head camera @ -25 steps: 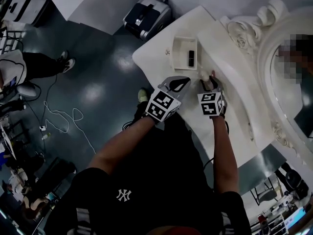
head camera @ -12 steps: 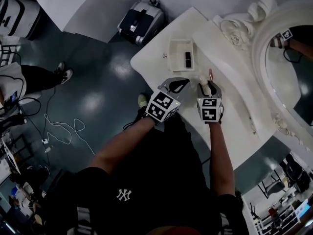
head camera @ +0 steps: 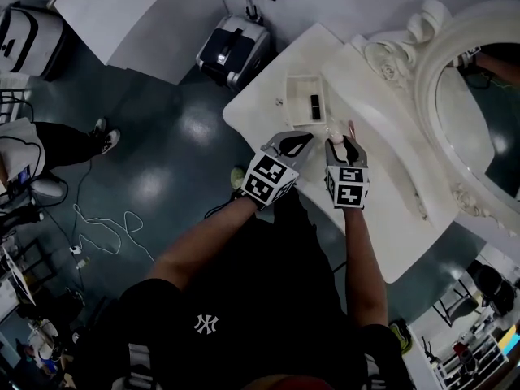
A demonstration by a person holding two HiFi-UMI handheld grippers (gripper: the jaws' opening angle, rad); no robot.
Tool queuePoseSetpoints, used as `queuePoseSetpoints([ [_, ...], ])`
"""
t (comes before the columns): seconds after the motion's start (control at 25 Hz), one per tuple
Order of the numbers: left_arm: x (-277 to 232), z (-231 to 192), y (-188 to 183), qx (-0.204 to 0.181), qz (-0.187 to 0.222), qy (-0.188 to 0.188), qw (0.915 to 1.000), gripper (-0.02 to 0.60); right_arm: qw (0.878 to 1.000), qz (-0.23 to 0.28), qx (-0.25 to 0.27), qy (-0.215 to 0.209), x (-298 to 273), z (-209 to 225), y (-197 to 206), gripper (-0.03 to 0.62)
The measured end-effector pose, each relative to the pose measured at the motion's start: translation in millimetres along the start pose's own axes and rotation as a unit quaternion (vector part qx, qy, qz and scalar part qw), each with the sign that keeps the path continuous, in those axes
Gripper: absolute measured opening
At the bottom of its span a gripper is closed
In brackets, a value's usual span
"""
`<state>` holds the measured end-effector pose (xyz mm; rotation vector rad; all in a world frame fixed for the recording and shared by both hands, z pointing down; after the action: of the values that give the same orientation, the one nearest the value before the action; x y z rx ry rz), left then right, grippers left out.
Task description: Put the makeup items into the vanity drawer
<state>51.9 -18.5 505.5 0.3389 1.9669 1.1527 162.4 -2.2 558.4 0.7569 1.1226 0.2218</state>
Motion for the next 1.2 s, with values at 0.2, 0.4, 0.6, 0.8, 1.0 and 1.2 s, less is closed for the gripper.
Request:
queuePoseSetpoints([
  [0.2,10.4,-17.4,-5.6,0.003,0.007,-0.008,0.9999,0.000,1.000,0.013,-0.002,-0.010,-14.9,-20.4,-22.2,0.192],
  [0.4,18.1,-37.7,-10.6,0.009,0.013,-0.019,0.9997,0.000,1.000,0.012,-0.014,-0.021,-37.6,-34.1,-39.4,0.193],
  [0.6,22.8,-53.1,-12.7,0.013,0.014,-0.027,0.9994,0.000,0.999,0.008,-0.024,-0.027,-56.9,-38.6,-51.4,0.195],
  [0.8,23.5,-64.3,-13.3,0.016,0.013,-0.034,0.9992,0.000,0.999,-0.006,-0.029,-0.031,-74.5,-38.4,-54.8,0.195],
  [1.0,23.2,-71.7,-13.8,0.019,0.012,-0.039,0.9990,0.000,0.999,-0.012,-0.022,-0.037,-84.9,-41.8,-59.1,0.202],
  [1.2,20.7,-72.3,-14.3,0.020,0.010,-0.038,0.9990,0.000,0.999,-0.018,-0.019,-0.039,-88.5,-36.5,-58.0,0.219],
])
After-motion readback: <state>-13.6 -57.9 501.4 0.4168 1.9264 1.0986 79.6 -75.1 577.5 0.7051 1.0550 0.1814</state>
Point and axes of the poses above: the fingertips, and each gripper's own axes: x backward along the fingers, z to its right, y out of its underside, the point moved 4 cm from there along x, backward along the fingers, and after that the axes turned 15 degrees about -y, right-handed, at the moved point
